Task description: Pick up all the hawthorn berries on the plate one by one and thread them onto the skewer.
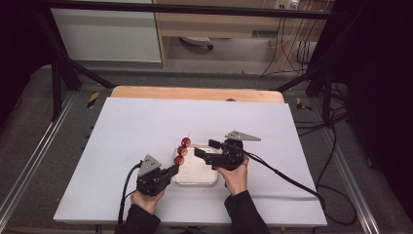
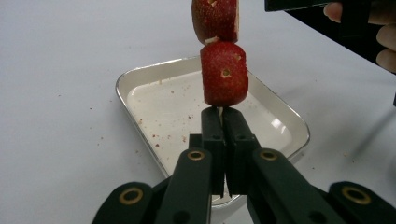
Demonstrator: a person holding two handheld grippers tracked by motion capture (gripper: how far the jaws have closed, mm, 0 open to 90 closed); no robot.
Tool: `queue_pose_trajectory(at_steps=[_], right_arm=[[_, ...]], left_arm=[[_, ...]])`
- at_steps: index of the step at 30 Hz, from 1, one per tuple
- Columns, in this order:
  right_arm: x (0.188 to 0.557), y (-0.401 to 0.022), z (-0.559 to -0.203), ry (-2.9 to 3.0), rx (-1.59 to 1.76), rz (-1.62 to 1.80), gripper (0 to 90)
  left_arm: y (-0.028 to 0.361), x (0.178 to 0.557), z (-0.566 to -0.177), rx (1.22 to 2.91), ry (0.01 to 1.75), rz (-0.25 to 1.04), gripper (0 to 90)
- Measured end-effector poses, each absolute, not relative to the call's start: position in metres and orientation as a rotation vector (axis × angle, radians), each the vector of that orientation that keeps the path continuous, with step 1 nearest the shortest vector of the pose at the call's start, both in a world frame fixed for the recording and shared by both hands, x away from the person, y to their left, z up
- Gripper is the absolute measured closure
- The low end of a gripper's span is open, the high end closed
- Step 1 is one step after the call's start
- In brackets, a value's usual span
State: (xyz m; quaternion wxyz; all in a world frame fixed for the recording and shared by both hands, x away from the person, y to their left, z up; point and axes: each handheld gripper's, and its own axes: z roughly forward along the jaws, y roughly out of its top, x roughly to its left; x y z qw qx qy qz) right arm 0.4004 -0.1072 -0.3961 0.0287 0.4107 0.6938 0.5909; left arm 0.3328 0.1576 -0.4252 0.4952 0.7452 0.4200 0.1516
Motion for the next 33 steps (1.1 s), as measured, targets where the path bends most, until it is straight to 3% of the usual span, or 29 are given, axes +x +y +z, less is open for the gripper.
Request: queue_pose_trajectory(at_steps=[5,15,33], right_arm=[[0.398,-0.121,-0.399,2.233,1.194,1.662,8.4],[0.391,-0.152,-0.411,2.362,1.135,1.453,1.1],[0.374,-0.208,-0.439,2.399,1.121,1.279,0.4]], left_arm=[[0.161,0.333,-0.425,1.827,0.998,0.365,88.1],[0.17,0.333,-0.422,1.896,0.944,0.345,88.0],[0.174,0.345,-0.405,2.023,0.866,0.338,87.9]])
